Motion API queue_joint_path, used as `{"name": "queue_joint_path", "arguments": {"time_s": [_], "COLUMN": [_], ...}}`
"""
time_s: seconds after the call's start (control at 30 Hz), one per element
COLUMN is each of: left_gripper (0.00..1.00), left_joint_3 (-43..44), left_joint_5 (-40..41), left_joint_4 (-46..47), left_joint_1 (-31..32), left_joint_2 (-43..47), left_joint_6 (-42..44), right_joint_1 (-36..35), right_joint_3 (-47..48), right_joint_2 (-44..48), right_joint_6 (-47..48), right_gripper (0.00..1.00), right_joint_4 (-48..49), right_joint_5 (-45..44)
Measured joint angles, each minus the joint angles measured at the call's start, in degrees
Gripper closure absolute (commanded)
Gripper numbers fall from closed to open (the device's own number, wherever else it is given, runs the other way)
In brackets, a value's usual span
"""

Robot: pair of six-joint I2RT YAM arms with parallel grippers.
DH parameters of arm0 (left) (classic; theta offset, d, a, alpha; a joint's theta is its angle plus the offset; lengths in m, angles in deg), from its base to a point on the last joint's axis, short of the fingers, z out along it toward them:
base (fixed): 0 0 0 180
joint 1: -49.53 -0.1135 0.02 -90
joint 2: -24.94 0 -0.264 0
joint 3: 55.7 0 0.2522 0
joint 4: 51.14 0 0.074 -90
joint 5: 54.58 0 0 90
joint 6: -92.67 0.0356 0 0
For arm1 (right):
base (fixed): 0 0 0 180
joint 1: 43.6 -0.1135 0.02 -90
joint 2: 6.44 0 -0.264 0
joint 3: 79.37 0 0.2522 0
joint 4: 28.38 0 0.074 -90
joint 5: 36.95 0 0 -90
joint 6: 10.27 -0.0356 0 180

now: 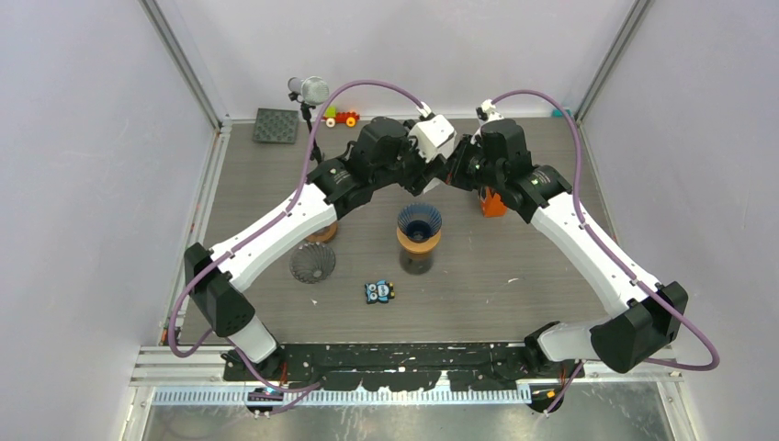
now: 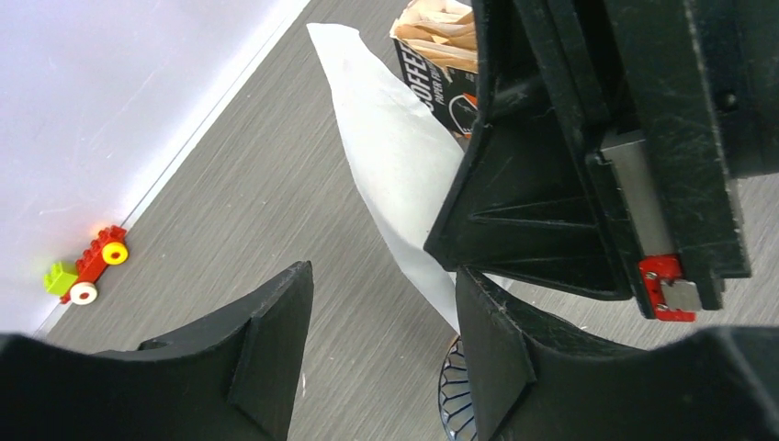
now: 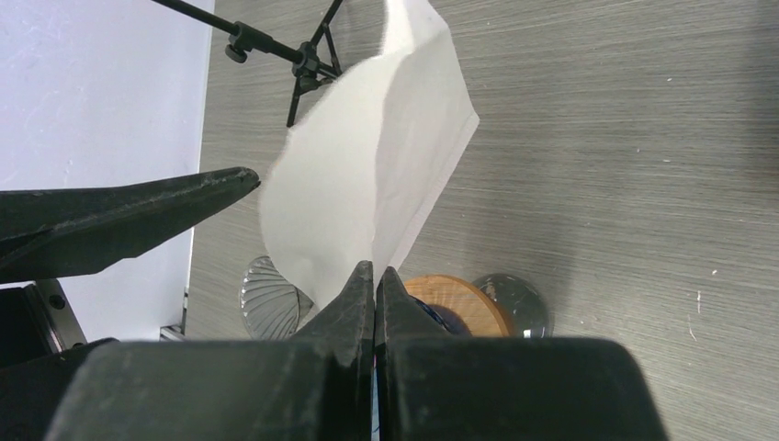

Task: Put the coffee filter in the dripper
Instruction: Place the coffee filter in the coffee dripper.

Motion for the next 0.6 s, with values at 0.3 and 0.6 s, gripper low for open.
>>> {"name": "queue_joint_path", "arguments": {"time_s": [0.3,0.6], "left_gripper": [0.42,0.39], "left_joint_3": [0.0,1.3], "left_joint_5": [2.5,2.4], "left_joint_4": [0.3,-0.3], "left_joint_1": [0.0,0.0], "left_joint_2": [-0.9,-1.7], "left_joint_6": [0.1,-4.0], "right_joint_1": [0.0,0.0], "right_joint_3": [0.0,0.0], "right_joint_2": [0.0,0.0], "right_joint_6": [0.1,1.1], "right_gripper": [0.99,1.0], "right_joint_4": [0.0,0.0], "right_joint_5": [0.8,0.2]}}
